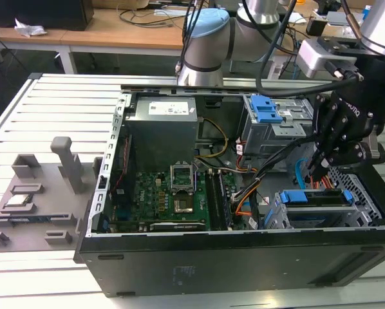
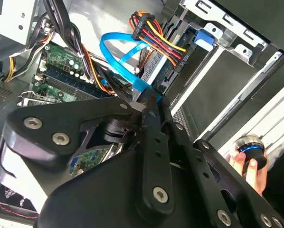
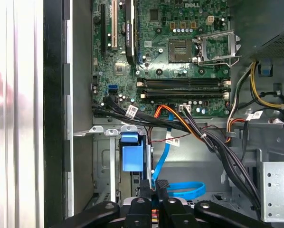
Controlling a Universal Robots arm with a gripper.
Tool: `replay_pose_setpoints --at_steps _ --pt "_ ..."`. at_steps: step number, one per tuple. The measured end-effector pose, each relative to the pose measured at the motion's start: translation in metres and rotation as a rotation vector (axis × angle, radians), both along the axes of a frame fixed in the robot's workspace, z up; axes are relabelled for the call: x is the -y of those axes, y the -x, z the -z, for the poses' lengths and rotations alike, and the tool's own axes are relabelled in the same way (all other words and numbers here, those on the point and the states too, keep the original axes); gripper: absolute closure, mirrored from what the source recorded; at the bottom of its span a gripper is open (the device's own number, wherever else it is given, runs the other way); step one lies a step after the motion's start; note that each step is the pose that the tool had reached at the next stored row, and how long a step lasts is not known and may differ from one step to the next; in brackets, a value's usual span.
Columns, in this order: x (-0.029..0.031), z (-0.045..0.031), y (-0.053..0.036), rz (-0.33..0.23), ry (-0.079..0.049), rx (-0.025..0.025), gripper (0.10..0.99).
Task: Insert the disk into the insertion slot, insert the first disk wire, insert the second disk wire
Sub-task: 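Insert the second disk wire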
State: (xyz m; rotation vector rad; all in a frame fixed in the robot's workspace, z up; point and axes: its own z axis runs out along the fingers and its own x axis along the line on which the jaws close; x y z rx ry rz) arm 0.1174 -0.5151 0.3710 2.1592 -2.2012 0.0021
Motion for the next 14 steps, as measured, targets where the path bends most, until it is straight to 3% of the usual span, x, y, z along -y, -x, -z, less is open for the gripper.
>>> replay_pose_setpoints --at_steps 6,10,14 --pt "0.0016 0.0009 0.0000 0.000 0.000 0.0000 0.925" --pt "0.0067 0.0089 -0.0005 -0.004 0.000 -0.0004 0.925" --pt "0.0071 0.0145 -0.0048 -0.013 0.000 -0.0012 0.925"
